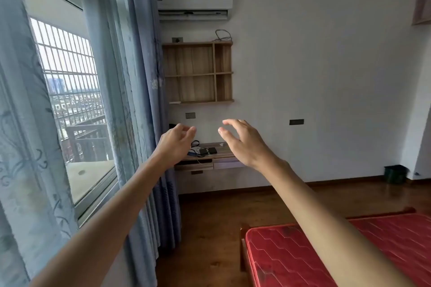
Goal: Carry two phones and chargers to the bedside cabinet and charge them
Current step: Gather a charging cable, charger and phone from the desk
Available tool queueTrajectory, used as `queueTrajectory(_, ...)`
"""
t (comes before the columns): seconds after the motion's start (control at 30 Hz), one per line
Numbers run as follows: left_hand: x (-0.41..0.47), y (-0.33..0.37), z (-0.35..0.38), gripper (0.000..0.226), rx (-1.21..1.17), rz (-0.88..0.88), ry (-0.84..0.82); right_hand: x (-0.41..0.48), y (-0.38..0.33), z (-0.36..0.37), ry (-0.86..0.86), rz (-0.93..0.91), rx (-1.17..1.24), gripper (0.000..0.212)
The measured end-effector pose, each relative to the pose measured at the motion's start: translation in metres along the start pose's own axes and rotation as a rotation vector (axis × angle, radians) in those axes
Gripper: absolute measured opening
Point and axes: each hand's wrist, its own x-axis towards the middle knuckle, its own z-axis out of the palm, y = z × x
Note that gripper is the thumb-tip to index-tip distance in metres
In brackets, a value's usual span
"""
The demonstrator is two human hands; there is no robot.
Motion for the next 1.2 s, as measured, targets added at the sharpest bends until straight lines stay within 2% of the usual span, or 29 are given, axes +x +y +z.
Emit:
queueTrajectory(0.3,0.071,-0.054,-0.013,0.045,0.023,0.039,0.004,0.07,0.014,0.049,0.033,0.015,-0.026,0.053)
queueTrajectory(0.5,0.107,-0.083,-0.025,0.04,-0.252,0.011,-0.055,0.108,0.025,0.08,0.081,0.035,-0.01,0.053)
queueTrajectory(0.73,0.15,-0.107,-0.025,0.047,-0.206,0.028,-0.02,0.156,0.04,0.108,0.087,0.016,0.007,0.054)
queueTrajectory(0.87,0.171,-0.126,-0.011,0.042,-0.199,0.011,-0.006,0.182,0.057,0.119,0.11,0.004,0.027,0.055)
queueTrajectory(0.97,0.191,-0.146,0.009,0.038,-0.179,0.004,0.015,0.206,0.079,0.129,0.108,-0.006,0.039,0.055)
queueTrajectory(1.2,0.26,-0.169,0.059,0.043,-0.041,-0.01,0.022,0.27,0.148,0.15,0.059,0.014,0.056,0.053)
